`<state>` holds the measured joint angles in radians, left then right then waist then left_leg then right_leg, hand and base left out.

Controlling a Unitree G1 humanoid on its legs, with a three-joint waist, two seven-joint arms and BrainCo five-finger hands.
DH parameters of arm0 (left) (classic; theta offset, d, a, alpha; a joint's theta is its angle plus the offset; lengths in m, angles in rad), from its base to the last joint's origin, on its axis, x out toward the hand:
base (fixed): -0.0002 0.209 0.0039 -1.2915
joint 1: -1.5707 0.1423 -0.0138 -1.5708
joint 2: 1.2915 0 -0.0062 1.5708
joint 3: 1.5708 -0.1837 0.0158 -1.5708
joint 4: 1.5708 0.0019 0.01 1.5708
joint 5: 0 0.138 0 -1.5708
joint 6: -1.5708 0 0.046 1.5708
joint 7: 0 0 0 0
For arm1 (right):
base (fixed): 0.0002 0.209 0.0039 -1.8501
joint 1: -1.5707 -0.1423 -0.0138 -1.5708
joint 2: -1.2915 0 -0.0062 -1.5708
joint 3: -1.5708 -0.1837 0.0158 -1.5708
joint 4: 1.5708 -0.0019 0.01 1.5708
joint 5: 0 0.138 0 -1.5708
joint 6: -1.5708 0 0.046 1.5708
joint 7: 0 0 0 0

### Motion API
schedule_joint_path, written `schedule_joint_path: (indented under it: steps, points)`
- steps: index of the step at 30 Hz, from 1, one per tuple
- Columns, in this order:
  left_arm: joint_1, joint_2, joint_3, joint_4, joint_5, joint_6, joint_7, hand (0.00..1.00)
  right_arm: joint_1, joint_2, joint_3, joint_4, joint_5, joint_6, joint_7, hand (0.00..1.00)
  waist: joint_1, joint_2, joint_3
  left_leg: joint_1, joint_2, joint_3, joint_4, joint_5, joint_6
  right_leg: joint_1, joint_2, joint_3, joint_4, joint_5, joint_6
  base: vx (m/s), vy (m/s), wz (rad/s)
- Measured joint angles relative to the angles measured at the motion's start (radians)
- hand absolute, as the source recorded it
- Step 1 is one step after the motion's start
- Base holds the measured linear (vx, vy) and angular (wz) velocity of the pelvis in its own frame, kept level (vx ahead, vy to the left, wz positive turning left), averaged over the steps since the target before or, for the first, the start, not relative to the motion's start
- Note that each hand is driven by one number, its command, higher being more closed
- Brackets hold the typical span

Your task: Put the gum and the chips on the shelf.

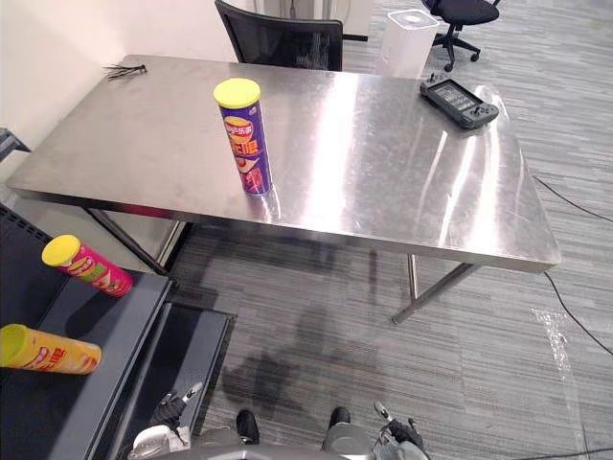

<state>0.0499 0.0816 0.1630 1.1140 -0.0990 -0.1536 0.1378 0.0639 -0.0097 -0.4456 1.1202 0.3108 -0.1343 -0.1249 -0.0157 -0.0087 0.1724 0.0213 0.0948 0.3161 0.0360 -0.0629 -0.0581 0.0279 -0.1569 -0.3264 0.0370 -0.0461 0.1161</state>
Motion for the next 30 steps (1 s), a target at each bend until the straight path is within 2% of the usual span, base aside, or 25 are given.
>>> schedule_joint_path:
  steps: [4, 8, 11, 13, 15, 16, 18, 22, 24, 25, 27, 30]
  points:
    - [0.010, 0.001, 0.003, -0.010, 0.004, -0.002, -0.007, 0.00, -0.004, -0.010, -0.145, 0.020, 0.000, 0.003, -0.009, 0.00, 0.023, -0.006, -0.022, 0.002, -0.002, -0.006, -0.038, 0.027, -0.001, 0.002, -0.007, -0.059, -0.014, -0.007, 0.004, -0.02, -0.007, 0.09]
    - [0.029, 0.004, 0.024, -0.021, 0.005, -0.008, -0.016, 0.00, -0.053, -0.076, -0.347, 0.006, 0.026, 0.006, -0.046, 0.00, 0.022, -0.005, -0.039, 0.006, -0.001, -0.024, -0.052, 0.033, -0.005, 0.012, -0.006, -0.090, -0.021, 0.004, 0.003, 0.04, -0.010, 0.08]
    - [0.038, 0.009, 0.031, -0.020, 0.005, -0.007, -0.015, 0.00, -0.087, -0.145, -0.390, -0.110, 0.131, -0.001, -0.086, 0.00, 0.021, -0.002, -0.043, 0.002, -0.003, -0.025, -0.054, 0.033, -0.006, 0.012, -0.003, -0.090, -0.030, 0.016, 0.005, 0.05, 0.001, -0.01]
    - [0.050, 0.010, 0.030, -0.039, 0.004, -0.007, -0.014, 0.00, -0.114, -0.185, -0.402, -0.326, 0.130, -0.009, -0.125, 0.00, 0.018, -0.003, -0.043, -0.003, -0.006, -0.026, -0.056, 0.033, -0.006, 0.009, -0.003, -0.090, -0.038, 0.020, 0.005, 0.04, 0.007, 0.00]
    - [0.063, 0.009, 0.027, -0.059, 0.004, -0.009, -0.014, 0.00, -0.140, -0.207, -0.402, -0.466, 0.127, -0.030, -0.166, 0.00, 0.017, -0.004, -0.044, -0.004, -0.008, -0.028, -0.056, 0.033, -0.006, 0.009, -0.003, -0.092, -0.038, 0.020, 0.005, 0.04, 0.009, 0.02]
    - [0.064, 0.010, 0.020, -0.060, 0.004, -0.009, -0.014, 0.00, -0.165, -0.220, -0.392, -0.583, 0.121, -0.051, -0.199, 0.00, 0.017, -0.005, -0.044, -0.007, -0.009, -0.031, -0.056, 0.033, -0.006, 0.009, -0.004, -0.095, -0.040, 0.020, 0.006, 0.04, 0.002, 0.16]
    - [0.064, 0.012, 0.009, -0.067, 0.005, -0.009, -0.013, 0.00, -0.219, -0.241, -0.319, -0.840, -0.003, -0.083, -0.259, 0.00, 0.015, -0.015, -0.059, -0.036, -0.009, -0.054, -0.051, 0.033, -0.005, -0.004, -0.001, -0.115, -0.047, 0.023, 0.005, 0.03, -0.009, 0.21]
    - [0.066, 0.010, 0.000, -0.089, 0.007, -0.009, -0.013, 0.00, -0.289, -0.243, -0.216, -0.946, -0.069, -0.104, -0.268, 0.00, 0.025, -0.031, -0.070, -0.036, -0.014, -0.063, -0.050, 0.033, -0.004, 0.004, -0.004, -0.126, -0.052, 0.025, 0.006, 0.03, 0.005, 0.08]
    - [0.066, 0.009, 0.001, -0.097, 0.033, -0.009, -0.018, 0.00, -0.294, -0.243, -0.131, -1.032, -0.076, -0.109, -0.237, 0.00, 0.032, -0.035, -0.072, -0.036, -0.017, -0.074, -0.049, 0.033, -0.004, 0.011, -0.008, -0.135, -0.052, 0.026, 0.007, 0.02, 0.019, 0.10]
    - [0.066, 0.009, 0.001, -0.099, 0.037, -0.009, -0.026, 0.00, -0.297, -0.244, -0.077, -1.076, -0.080, -0.119, -0.199, 0.00, 0.042, -0.040, -0.076, -0.036, -0.018, -0.078, -0.049, 0.033, -0.004, 0.012, -0.009, -0.135, -0.052, 0.026, 0.007, 0.01, 0.019, 0.06]
    - [0.066, 0.010, 0.002, -0.100, 0.037, -0.009, -0.028, 0.00, -0.301, -0.248, -0.039, -1.097, -0.080, -0.126, -0.170, 0.00, 0.048, -0.044, -0.078, -0.036, -0.019, -0.081, -0.049, 0.033, -0.004, 0.013, -0.009, -0.138, -0.052, 0.026, 0.007, -0.01, 0.004, 0.03]
    - [0.067, 0.009, 0.004, -0.107, 0.038, -0.010, -0.034, 0.00, -0.330, -0.248, 0.100, -1.115, -0.080, -0.129, -0.103, 0.00, 0.057, -0.047, -0.080, -0.037, -0.022, -0.087, -0.044, 0.032, -0.002, 0.016, -0.012, -0.143, -0.052, 0.026, 0.007, -0.02, 0.012, 0.05]
